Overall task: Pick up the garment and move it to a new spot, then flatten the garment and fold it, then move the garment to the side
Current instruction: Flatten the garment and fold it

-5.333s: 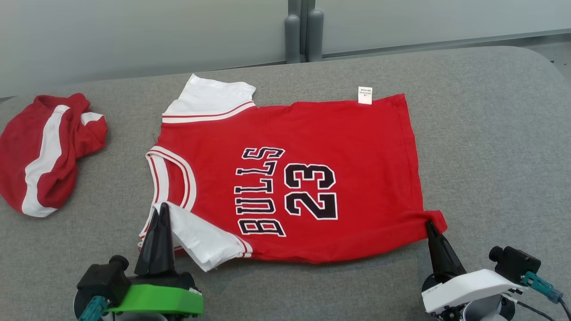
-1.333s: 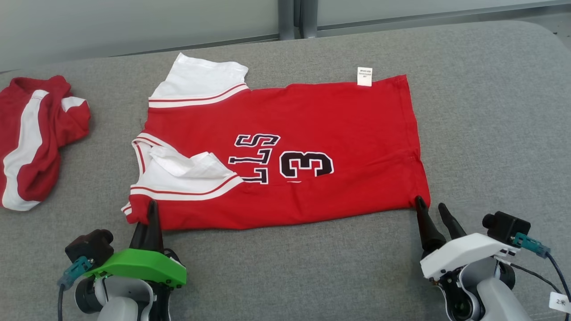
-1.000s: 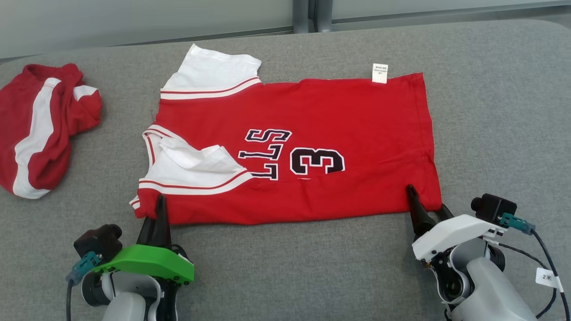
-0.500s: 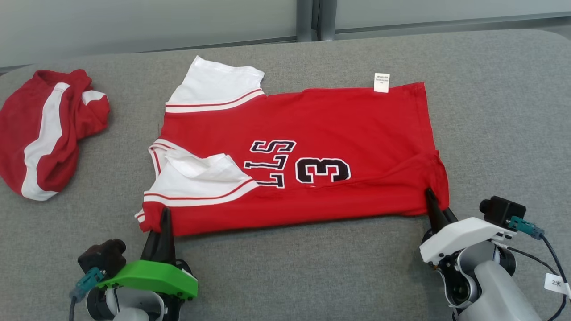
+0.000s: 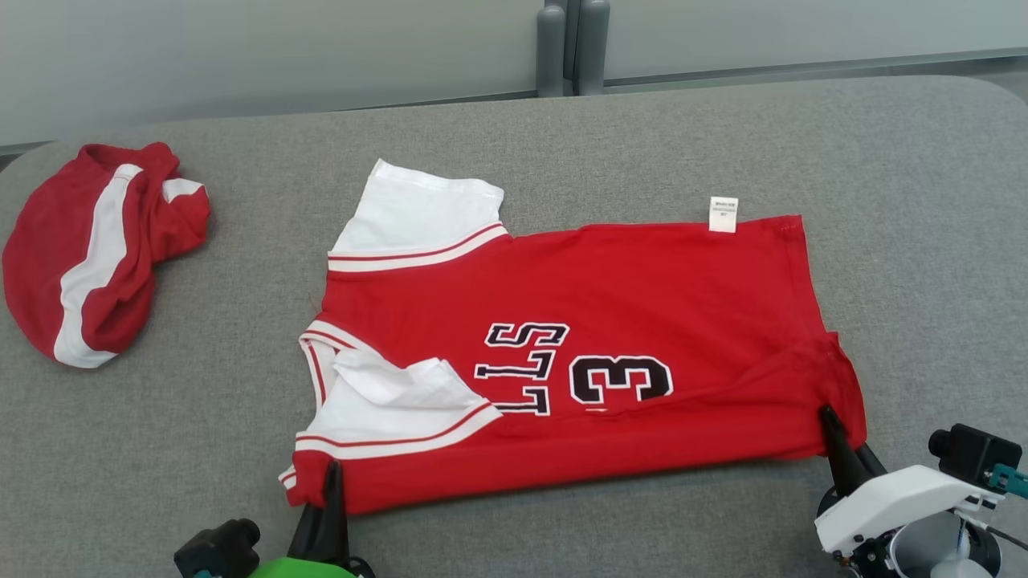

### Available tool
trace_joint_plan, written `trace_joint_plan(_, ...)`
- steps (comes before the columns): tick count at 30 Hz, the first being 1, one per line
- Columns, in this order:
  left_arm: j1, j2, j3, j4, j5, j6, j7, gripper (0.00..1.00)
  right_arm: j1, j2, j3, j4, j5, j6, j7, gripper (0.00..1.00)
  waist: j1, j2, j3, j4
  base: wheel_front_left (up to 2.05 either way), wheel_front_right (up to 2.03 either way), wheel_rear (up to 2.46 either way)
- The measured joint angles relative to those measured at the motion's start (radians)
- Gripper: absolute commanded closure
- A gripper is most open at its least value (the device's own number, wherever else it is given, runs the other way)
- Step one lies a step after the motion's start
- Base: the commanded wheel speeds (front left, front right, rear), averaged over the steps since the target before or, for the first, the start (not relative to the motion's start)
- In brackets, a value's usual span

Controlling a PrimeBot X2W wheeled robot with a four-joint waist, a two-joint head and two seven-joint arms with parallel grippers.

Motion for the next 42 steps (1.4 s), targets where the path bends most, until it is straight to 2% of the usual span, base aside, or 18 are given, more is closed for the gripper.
trace_joint_plan(4,0.018,0.000,-0.016,0.007,-0.006,0.012,0.009,1.00,0.030,0.000,0.001,-0.008,0.019,0.000,0.004,1.00,0.0000,0.0000,-0.014,-0.004,0.00,0.00,0.00)
trace_joint_plan(5,0.020,0.000,-0.018,0.010,-0.006,0.015,0.009,1.00,0.034,0.000,0.000,-0.005,0.024,0.000,0.004,0.91,0.0000,0.0000,-0.017,-0.005,0.00,0.00,0.00)
trace_joint_plan(6,0.021,0.000,-0.018,0.014,-0.007,0.017,0.010,1.00,0.035,0.000,0.001,0.000,0.030,0.000,0.003,0.91,0.0000,0.0000,-0.021,-0.006,0.00,0.00,0.00)
trace_joint_plan(7,0.021,0.000,-0.018,0.014,-0.007,0.017,0.010,1.00,0.035,0.000,0.001,0.000,0.030,0.000,0.003,0.69,0.0000,0.0000,-0.021,-0.006,0.00,0.00,0.00)
trace_joint_plan(8,0.021,0.000,-0.019,0.014,-0.008,0.018,0.012,0.96,0.035,0.000,0.001,0.003,0.036,0.000,0.000,0.44,0.0000,0.0000,-0.024,-0.007,0.00,0.00,0.00)
trace_joint_plan(9,0.021,0.000,-0.017,0.015,-0.008,0.021,0.013,0.60,0.036,0.000,0.000,0.005,0.037,0.000,-0.006,0.03,0.0000,0.0000,-0.027,-0.009,0.00,0.00,0.00)
trace_joint_plan(10,0.023,0.000,-0.016,0.015,-0.009,0.025,0.013,0.15,0.038,-0.001,-0.001,0.007,0.037,0.000,-0.010,0.00,0.0000,0.0000,-0.029,-0.011,0.00,0.00,0.00)
trace_joint_plan(11,0.026,0.001,-0.016,0.015,-0.009,0.025,0.013,0.00,0.041,-0.001,-0.003,0.009,0.037,0.000,-0.011,0.00,0.0000,0.0000,-0.031,-0.013,0.00,0.00,0.00)
trace_joint_plan(15,0.035,0.015,-0.003,0.004,-0.010,0.034,0.014,0.00,0.056,-0.001,-0.015,0.011,0.033,0.000,-0.019,0.00,0.0000,0.0000,-0.036,-0.022,0.00,0.00,0.00)
trace_joint_plan(26,-0.021,0.122,0.023,-0.064,0.037,0.062,0.050,0.00,0.050,-0.002,-0.082,-0.067,-0.019,0.000,-0.015,0.00,0.0000,0.0000,-0.035,-0.051,0.00,0.00,0.00)
trace_joint_plan(30,-0.116,0.161,0.013,-0.069,0.068,0.059,0.089,0.00,0.024,-0.002,-0.091,-0.120,-0.044,0.000,0.005,0.00,0.0000,0.0000,-0.026,-0.058,0.00,0.00,0.00)
trace_joint_plan(35,-0.277,0.211,-0.014,-0.036,0.099,0.030,0.160,0.00,-0.019,-0.002,-0.074,-0.178,-0.067,0.000,0.036,0.00,0.0000,0.0000,-0.002,-0.068,0.00,0.00,0.00)
trace_joint_plan(42,-0.508,0.239,-0.054,0.073,0.127,-0.011,0.254,0.00,-0.093,-0.001,-0.002,-0.229,-0.081,0.000,0.075,0.00,0.0000,0.0000,0.054,-0.094,0.00,0.00,0.00)
